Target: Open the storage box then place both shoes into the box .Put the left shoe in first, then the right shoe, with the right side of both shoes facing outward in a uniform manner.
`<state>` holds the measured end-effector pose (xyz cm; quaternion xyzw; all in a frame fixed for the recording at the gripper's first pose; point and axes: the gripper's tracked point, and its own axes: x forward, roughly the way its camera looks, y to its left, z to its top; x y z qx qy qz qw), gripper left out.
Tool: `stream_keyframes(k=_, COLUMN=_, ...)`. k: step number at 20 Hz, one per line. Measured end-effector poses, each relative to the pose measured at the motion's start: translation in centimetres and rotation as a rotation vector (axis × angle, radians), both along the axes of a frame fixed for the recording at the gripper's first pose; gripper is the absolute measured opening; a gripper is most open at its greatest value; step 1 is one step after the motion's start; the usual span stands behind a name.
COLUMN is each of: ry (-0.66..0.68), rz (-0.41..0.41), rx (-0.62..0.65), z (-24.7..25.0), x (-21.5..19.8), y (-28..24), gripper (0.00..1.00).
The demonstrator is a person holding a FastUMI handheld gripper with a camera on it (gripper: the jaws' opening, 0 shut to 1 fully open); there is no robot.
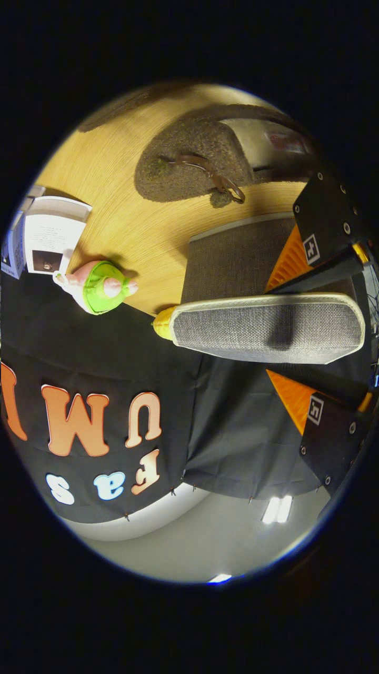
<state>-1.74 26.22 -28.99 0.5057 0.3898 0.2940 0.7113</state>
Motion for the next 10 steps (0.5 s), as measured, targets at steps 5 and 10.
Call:
stream_keyframes(k=5, ry=-0.030, rz=-0.011, rx=0.008, z=2.0, x=-0.7, y=0.4, gripper=0.28)
stream_keyframes(k=10, ry=-0.115, rz=-0.036, rx=-0.014, z=6.4, x=-0.9, y=2.2, gripper=0.01)
